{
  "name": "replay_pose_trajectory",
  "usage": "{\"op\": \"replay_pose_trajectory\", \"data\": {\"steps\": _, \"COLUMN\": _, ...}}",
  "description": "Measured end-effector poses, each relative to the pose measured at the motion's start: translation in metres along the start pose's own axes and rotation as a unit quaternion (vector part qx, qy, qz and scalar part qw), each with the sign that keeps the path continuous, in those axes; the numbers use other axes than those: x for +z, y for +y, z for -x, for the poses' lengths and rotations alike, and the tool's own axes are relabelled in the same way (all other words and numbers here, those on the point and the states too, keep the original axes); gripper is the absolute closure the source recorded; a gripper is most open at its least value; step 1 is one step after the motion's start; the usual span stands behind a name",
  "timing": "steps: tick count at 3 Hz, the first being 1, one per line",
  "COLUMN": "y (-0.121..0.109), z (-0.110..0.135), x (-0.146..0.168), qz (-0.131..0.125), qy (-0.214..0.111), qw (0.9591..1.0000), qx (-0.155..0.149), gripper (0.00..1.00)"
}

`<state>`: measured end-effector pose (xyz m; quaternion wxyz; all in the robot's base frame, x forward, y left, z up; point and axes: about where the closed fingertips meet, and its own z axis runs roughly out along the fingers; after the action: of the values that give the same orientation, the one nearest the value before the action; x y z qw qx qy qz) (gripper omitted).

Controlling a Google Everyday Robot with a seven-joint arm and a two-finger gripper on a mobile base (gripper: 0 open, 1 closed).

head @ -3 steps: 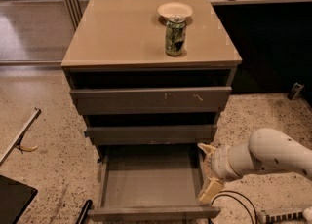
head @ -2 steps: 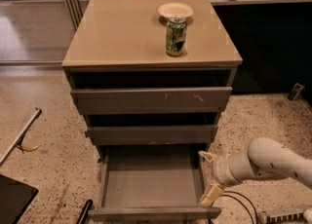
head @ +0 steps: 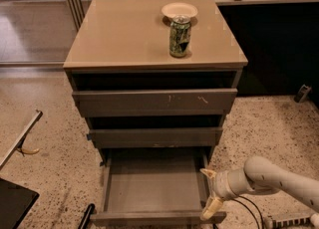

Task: Close bottom drawer

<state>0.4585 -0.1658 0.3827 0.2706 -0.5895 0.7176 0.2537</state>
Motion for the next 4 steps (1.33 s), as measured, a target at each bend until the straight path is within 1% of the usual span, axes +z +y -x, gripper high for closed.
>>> {"op": "replay_pose_trajectory", "data": {"steps": 1, "y": -0.007, "z": -0.035, "x": 0.036, "qz": -0.006, "qy": -0.02, "qw": 0.9997, "qx": 0.009, "gripper": 0.0}}
{"op": "replay_pose_trajectory", "data": {"steps": 2, "y": -0.009, "z": -0.065, "x": 0.061, "qz": -0.015, "qy": -0.035, "qw": 0.9991, "qx": 0.021, "gripper": 0.0}}
{"op": "replay_pose_trajectory", "data": {"steps": 3, "y": -0.01, "z": -0.083, "x": 0.079, "qz": -0.023, "qy": -0.042, "qw": 0.9985, "qx": 0.027, "gripper": 0.0}}
{"op": "replay_pose_trajectory", "data": {"steps": 4, "y": -0.017, "z": -0.097, "x": 0.1, "qz": -0.015, "qy": -0.04, "qw": 0.9988, "qx": 0.025, "gripper": 0.0}}
